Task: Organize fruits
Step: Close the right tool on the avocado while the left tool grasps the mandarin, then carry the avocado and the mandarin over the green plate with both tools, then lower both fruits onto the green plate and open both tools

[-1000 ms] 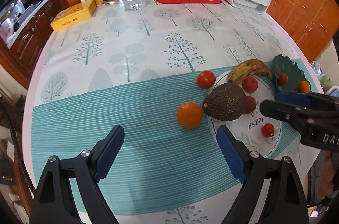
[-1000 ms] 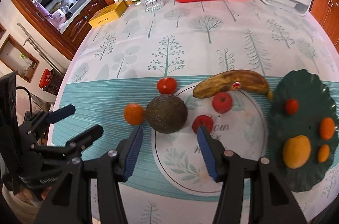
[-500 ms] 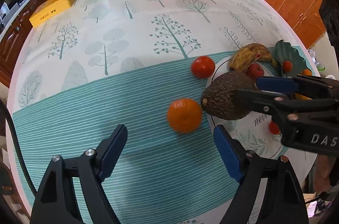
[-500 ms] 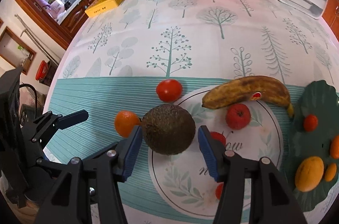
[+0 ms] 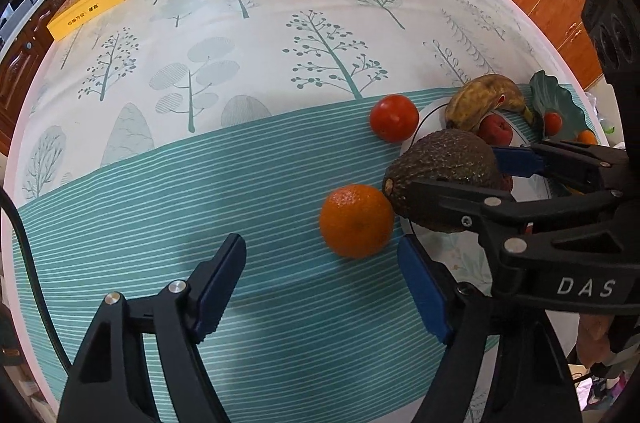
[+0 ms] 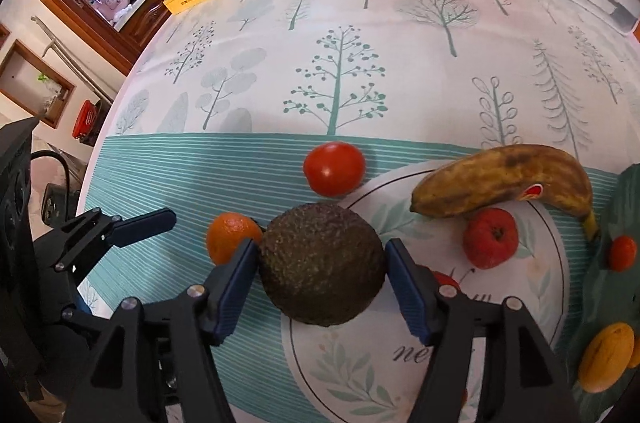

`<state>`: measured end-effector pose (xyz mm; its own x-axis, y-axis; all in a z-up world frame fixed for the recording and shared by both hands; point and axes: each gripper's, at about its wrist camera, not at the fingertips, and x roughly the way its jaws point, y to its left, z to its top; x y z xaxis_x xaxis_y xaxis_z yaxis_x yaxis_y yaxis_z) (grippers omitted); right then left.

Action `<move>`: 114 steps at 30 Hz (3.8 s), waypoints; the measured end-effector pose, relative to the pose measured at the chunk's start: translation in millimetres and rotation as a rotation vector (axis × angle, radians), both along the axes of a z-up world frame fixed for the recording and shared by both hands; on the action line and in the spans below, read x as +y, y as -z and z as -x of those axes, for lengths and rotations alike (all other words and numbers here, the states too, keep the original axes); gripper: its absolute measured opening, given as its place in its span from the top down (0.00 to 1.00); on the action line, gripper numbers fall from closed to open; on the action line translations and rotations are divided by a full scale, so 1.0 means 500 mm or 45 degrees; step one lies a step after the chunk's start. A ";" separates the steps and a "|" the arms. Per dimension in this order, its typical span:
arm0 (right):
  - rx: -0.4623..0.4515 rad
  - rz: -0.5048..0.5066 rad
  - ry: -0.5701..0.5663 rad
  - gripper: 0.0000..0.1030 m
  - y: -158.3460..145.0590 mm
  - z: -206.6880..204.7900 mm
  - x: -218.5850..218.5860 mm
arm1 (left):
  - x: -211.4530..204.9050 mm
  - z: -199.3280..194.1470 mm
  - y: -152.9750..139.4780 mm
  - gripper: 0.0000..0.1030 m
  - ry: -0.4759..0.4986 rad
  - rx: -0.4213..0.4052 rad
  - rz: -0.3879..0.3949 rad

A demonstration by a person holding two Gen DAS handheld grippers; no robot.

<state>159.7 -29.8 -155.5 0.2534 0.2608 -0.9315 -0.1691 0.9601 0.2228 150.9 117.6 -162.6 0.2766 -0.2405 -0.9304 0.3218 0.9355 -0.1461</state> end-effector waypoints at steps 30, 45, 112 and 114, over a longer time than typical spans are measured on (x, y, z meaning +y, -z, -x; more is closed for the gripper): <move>-0.096 0.036 0.070 0.38 -0.050 0.067 -0.046 | -0.059 -0.012 0.011 0.63 0.057 0.017 -0.038; -0.162 -0.006 0.058 0.38 -0.116 0.165 -0.111 | -0.108 0.077 -0.108 0.63 0.079 -0.076 -0.019; -0.180 0.036 0.135 0.37 -0.097 0.069 -0.681 | -0.709 -0.037 -0.047 0.31 0.118 -0.015 -0.113; -0.194 0.053 0.121 0.37 -0.103 0.073 -0.673 | -0.705 -0.032 -0.050 0.30 0.117 -0.019 -0.116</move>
